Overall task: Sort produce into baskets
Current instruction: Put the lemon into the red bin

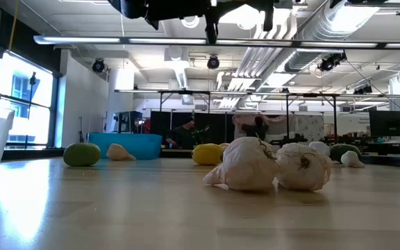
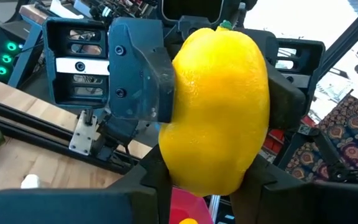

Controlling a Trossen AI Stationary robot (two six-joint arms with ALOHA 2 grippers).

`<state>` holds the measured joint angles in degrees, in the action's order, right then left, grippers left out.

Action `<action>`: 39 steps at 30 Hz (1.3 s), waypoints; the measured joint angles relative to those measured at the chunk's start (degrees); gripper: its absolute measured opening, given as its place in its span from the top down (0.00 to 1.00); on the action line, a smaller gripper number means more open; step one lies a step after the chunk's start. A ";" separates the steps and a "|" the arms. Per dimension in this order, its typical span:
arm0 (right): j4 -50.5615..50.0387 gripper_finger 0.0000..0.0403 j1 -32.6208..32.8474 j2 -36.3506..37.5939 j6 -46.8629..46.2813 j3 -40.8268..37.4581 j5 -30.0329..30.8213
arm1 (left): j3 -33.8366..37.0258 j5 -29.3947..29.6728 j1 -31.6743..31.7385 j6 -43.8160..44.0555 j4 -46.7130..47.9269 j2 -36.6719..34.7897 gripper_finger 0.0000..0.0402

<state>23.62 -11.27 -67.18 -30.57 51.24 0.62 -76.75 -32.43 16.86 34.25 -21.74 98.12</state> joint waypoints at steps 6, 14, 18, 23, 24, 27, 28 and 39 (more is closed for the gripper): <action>-0.16 0.66 0.00 0.10 0.17 0.00 1.19 | 0.00 1.02 -0.14 -2.26 0.62 -0.01 0.63; -8.36 0.66 -2.58 6.93 -0.02 0.04 1.22 | 0.06 0.97 -0.20 -5.30 4.68 0.03 0.49; -15.75 0.65 -3.65 12.54 -0.48 0.09 0.70 | 0.09 1.41 -0.17 -8.43 4.33 0.03 0.48; -30.41 0.65 -2.44 18.81 -3.90 0.09 -0.25 | 0.09 1.75 0.10 -11.32 4.40 0.03 0.48; -33.96 0.65 -1.90 19.77 -5.21 0.09 -0.54 | 0.09 2.02 0.18 -11.63 4.40 0.03 0.48; -44.29 0.65 0.84 21.74 -10.07 0.09 -0.92 | 0.09 2.94 0.49 -12.70 4.46 0.03 0.48; -47.29 0.65 2.02 22.10 -11.88 0.09 -1.12 | 0.09 3.40 0.60 -13.25 4.45 0.03 0.48; -70.45 0.65 19.70 22.22 -35.16 0.07 -7.40 | 0.09 4.23 2.76 -15.04 6.67 0.03 0.48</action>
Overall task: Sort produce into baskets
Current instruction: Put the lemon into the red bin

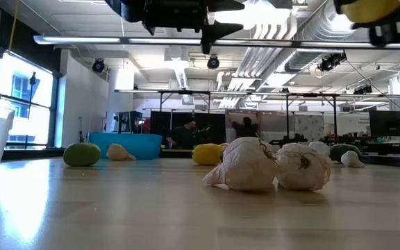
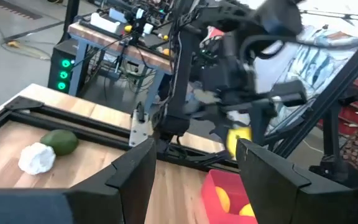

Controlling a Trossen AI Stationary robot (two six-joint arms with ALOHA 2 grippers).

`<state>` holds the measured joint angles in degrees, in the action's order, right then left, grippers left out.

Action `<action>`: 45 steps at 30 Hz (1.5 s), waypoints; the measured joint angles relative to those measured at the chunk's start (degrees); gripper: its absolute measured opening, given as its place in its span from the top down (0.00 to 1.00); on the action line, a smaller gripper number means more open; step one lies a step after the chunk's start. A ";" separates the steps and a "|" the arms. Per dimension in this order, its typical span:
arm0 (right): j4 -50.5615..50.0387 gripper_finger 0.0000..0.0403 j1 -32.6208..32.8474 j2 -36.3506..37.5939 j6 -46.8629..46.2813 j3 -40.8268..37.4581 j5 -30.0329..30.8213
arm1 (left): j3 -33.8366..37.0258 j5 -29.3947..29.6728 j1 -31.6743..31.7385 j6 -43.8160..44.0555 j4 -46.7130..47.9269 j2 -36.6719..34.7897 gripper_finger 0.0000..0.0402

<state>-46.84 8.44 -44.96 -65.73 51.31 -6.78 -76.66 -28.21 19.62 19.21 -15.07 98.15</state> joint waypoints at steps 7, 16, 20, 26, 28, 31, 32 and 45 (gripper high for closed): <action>-10.59 0.65 12.85 -0.44 -16.09 0.00 -3.30 | 0.00 0.00 0.94 -1.92 1.24 0.00 0.48; -17.07 0.65 25.58 -5.18 -28.83 -0.04 -4.04 | 0.00 0.00 1.24 -3.75 1.93 0.00 0.48; -17.47 0.65 29.36 -8.69 -30.42 -0.07 -5.19 | -0.02 0.00 1.26 -4.42 1.90 0.00 0.48; -17.25 0.65 33.66 -13.91 -31.92 -0.07 -6.86 | -0.02 0.00 1.26 -4.47 1.93 0.00 0.48; -16.57 0.65 34.79 -15.46 -31.92 -0.07 -6.75 | -0.02 0.01 1.26 -4.47 1.96 0.00 0.48; -14.30 0.65 36.19 -17.13 -31.96 -0.07 -6.08 | -0.02 0.00 1.26 -4.47 1.94 0.00 0.48; -13.92 0.65 36.56 -17.55 -32.02 -0.07 -5.88 | -0.02 0.01 1.26 -4.47 1.94 0.00 0.48; -6.10 0.65 41.74 -15.21 -37.58 -9.89 -6.50 | -0.02 0.09 1.26 -3.36 1.96 0.00 0.48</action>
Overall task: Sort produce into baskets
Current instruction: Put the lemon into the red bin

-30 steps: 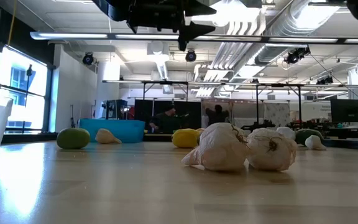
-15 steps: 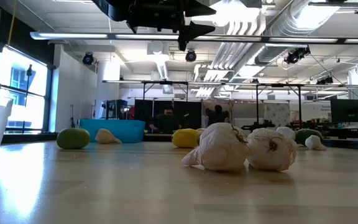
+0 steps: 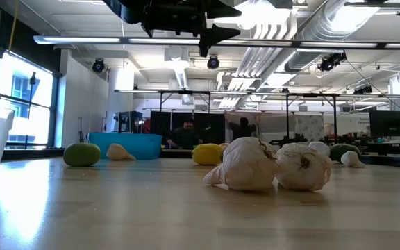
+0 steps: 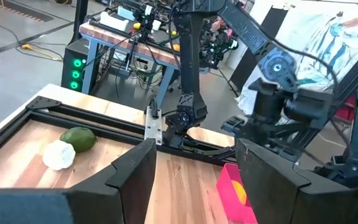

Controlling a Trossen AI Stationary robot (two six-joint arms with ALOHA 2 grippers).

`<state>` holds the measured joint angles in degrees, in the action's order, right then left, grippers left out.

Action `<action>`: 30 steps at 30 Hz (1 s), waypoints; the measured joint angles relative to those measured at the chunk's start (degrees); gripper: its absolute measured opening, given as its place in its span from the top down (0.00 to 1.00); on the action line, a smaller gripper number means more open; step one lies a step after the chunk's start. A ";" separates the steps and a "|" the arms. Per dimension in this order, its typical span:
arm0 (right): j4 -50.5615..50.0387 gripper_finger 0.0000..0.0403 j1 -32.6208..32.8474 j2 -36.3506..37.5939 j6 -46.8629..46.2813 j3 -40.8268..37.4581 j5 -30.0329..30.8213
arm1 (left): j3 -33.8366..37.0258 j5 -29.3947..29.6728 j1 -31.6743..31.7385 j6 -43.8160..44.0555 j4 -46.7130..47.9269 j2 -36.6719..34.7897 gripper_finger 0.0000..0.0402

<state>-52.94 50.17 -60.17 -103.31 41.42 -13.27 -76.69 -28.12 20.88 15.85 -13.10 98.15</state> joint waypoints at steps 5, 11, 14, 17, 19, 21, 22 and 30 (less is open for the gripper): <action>2.94 0.65 1.05 2.26 -1.70 -2.71 0.83 | 0.00 0.25 0.00 0.01 0.00 0.00 0.48; 2.88 0.65 1.62 2.55 -1.65 -3.86 1.16 | 0.00 0.39 0.27 -0.61 -0.25 0.00 0.48; 3.28 0.65 1.62 2.52 -2.69 -3.88 1.27 | -0.02 0.37 1.24 -0.84 -0.51 0.00 0.48; 3.38 0.65 1.64 2.52 -3.75 -3.88 2.97 | -0.02 0.43 2.43 0.44 -0.45 0.00 0.48; 3.32 0.65 1.62 2.52 -3.64 -3.88 4.34 | -0.02 0.34 2.97 0.71 -0.46 0.00 0.48; 3.28 0.65 1.63 2.41 -3.60 -3.88 5.23 | -0.02 0.13 3.20 0.83 -0.39 0.00 0.48; 3.20 0.65 1.64 2.37 -3.70 -3.88 5.60 | -0.02 0.13 3.21 0.71 -0.17 0.00 0.48; 1.57 0.65 1.64 2.37 -3.25 -3.88 6.89 | 2.52 5.32 0.06 -4.55 0.93 -0.05 0.58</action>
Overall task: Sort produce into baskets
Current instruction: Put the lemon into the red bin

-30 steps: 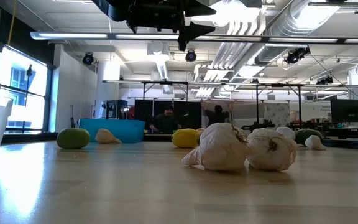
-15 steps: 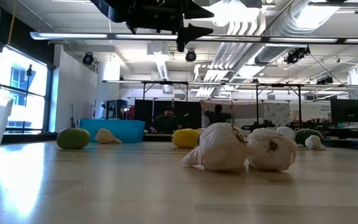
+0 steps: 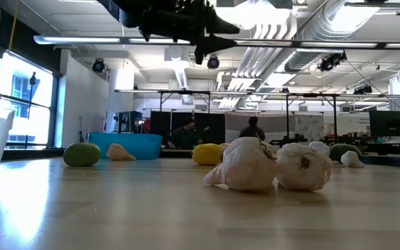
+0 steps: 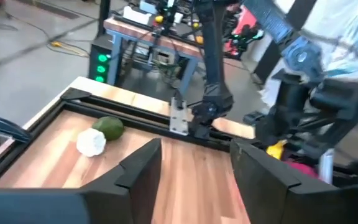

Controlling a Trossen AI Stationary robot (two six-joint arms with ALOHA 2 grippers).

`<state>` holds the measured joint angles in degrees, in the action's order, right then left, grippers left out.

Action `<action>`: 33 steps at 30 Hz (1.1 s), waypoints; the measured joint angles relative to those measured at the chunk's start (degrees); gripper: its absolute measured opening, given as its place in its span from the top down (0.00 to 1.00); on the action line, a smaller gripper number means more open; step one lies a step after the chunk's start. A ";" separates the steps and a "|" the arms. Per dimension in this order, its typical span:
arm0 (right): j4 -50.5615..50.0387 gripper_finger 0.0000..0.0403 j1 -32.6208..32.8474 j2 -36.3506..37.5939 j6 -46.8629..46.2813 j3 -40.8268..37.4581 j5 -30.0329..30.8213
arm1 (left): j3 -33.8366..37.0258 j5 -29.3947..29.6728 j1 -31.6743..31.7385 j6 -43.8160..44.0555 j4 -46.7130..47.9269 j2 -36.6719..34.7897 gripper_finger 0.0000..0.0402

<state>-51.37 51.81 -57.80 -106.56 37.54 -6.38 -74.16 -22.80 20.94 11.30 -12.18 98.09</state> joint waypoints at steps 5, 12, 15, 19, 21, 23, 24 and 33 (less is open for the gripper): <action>-0.20 0.65 0.00 -1.16 0.80 0.11 1.43 | 5.81 2.45 -2.51 0.38 -9.10 0.03 0.73; 2.71 0.65 1.08 -2.99 1.28 0.08 1.43 | 9.97 2.39 -3.01 2.39 -12.10 0.05 0.91; 3.08 0.65 2.62 -3.57 -0.42 0.07 0.75 | 10.76 2.40 -2.94 1.47 -11.78 0.04 0.96; 3.05 0.65 4.66 -4.22 -1.46 0.04 -0.51 | 10.72 2.38 -2.96 1.50 -12.26 0.03 1.00; 3.16 0.65 5.20 -4.15 -1.46 0.04 -0.67 | 10.72 2.40 -2.96 1.50 -12.16 0.03 1.00; 3.17 0.65 5.38 -3.98 -1.46 0.04 -0.74 | 10.73 2.38 -2.96 1.50 -12.09 0.03 1.00; 3.12 0.65 5.38 -3.98 -1.46 0.10 -0.81 | 10.74 2.38 -2.96 1.52 -12.18 0.03 1.00; 7.04 0.65 5.35 -3.98 -3.51 0.22 -0.53 | 10.73 2.38 -2.94 1.54 -12.09 0.03 1.00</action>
<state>-44.34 57.17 -61.78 -110.07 37.76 -6.91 -63.43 -20.43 18.00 12.84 -24.27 98.13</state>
